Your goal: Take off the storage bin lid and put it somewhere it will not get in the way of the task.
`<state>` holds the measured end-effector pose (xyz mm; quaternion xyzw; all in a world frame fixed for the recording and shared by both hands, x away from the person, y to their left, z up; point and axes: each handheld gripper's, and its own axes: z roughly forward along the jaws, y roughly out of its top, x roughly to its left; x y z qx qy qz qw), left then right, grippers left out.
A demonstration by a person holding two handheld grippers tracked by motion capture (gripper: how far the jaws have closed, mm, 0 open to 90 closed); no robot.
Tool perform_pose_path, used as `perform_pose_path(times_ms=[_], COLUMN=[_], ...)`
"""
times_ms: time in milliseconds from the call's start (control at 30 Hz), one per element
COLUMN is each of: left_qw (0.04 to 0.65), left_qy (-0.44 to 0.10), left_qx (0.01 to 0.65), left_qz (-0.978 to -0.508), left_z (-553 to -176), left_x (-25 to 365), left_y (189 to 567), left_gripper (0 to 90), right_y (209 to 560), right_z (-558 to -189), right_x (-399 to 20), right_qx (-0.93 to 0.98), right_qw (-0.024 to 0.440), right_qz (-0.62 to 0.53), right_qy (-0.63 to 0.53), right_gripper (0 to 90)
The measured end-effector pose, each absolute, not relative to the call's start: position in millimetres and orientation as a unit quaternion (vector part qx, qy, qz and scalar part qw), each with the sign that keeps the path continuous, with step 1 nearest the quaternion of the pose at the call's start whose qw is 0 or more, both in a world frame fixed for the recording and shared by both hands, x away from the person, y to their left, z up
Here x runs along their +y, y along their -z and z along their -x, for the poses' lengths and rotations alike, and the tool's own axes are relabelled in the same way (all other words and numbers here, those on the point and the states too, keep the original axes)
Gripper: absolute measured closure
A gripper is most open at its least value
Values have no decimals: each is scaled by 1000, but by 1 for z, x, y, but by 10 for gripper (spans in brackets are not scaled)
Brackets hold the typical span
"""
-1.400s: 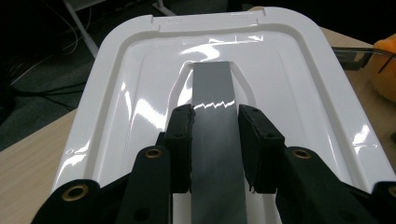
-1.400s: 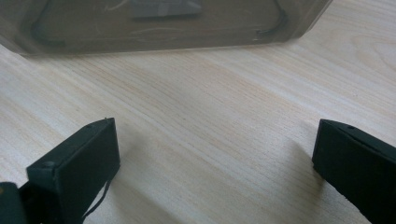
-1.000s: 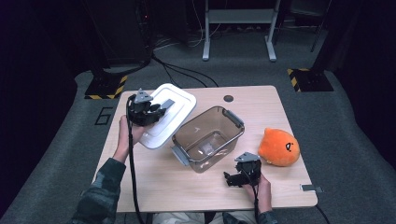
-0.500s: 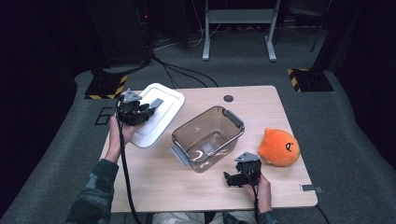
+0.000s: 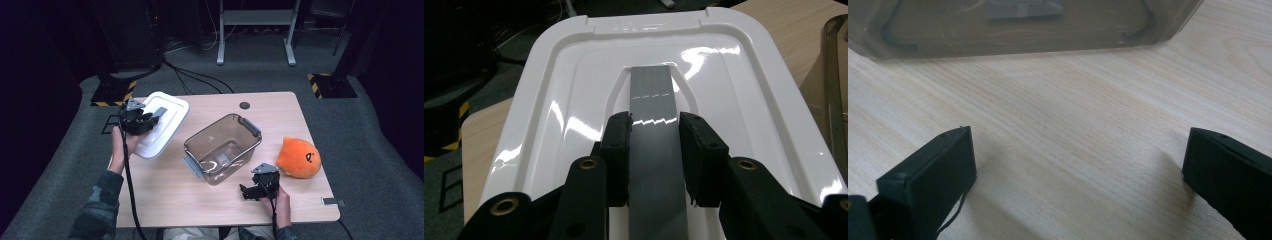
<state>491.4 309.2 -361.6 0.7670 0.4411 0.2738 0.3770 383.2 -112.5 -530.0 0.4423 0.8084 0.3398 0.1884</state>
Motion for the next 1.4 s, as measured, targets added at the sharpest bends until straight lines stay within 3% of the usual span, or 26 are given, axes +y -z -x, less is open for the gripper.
perform_pose_path(times_ms=[1400], left_qw=[333], left_qy=[-230], left_qx=[502], left_qz=[-764], left_z=[-514], left_x=[327], left_y=[443], left_gripper=[664], right_y=[530], right_z=[-383], right_x=[-112], right_qx=[808], right_qw=[188], right_qz=[-443], right_qy=[-340], right_gripper=[0])
